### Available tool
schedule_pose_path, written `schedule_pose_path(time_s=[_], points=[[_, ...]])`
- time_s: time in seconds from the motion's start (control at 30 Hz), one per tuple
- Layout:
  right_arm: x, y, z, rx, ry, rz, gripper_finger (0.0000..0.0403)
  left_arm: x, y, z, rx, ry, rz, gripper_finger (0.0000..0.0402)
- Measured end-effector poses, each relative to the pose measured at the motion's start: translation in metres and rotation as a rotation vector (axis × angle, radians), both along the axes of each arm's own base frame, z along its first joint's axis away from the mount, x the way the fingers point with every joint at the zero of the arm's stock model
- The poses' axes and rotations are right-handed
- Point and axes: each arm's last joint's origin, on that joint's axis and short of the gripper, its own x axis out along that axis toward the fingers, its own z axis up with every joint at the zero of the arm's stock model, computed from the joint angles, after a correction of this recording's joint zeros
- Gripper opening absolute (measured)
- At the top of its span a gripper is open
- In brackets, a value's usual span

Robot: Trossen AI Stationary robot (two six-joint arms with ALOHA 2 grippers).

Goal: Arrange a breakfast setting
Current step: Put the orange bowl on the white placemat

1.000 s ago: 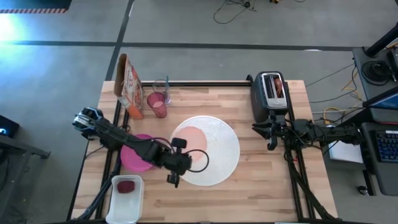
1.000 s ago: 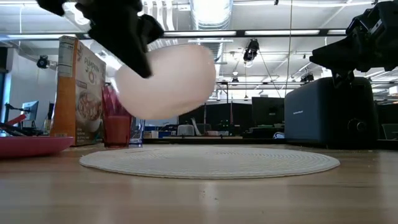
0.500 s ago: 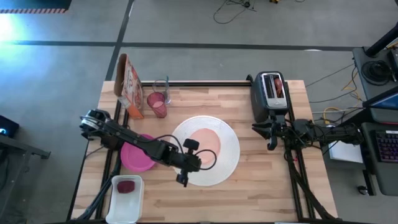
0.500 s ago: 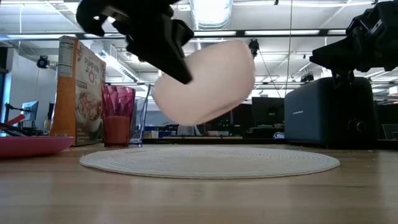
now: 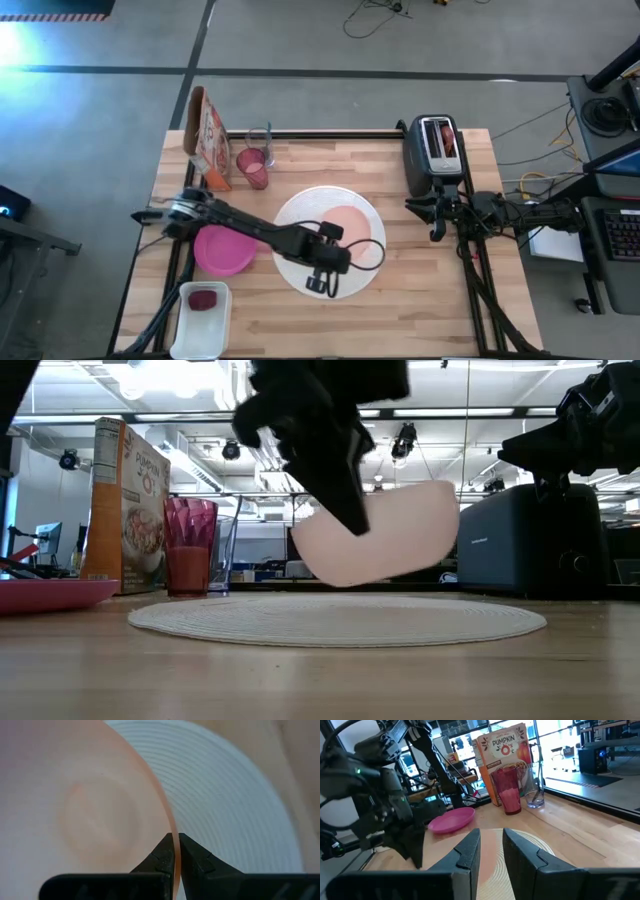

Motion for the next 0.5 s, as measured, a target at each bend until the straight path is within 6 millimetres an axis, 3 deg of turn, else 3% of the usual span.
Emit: schedule_pose_path(time_s=[0.2,0.5], points=[[0.000,0.000,0.000,0.000,0.000,0.000,0.0073,0.018,0.000,-0.003,0.030,0.041,-0.027,0.0000],[0.000,0.000,0.000,0.000,0.000,0.000,0.0073,0.027,0.003,-0.004,-0.008,0.038,-0.078,0.0000]])
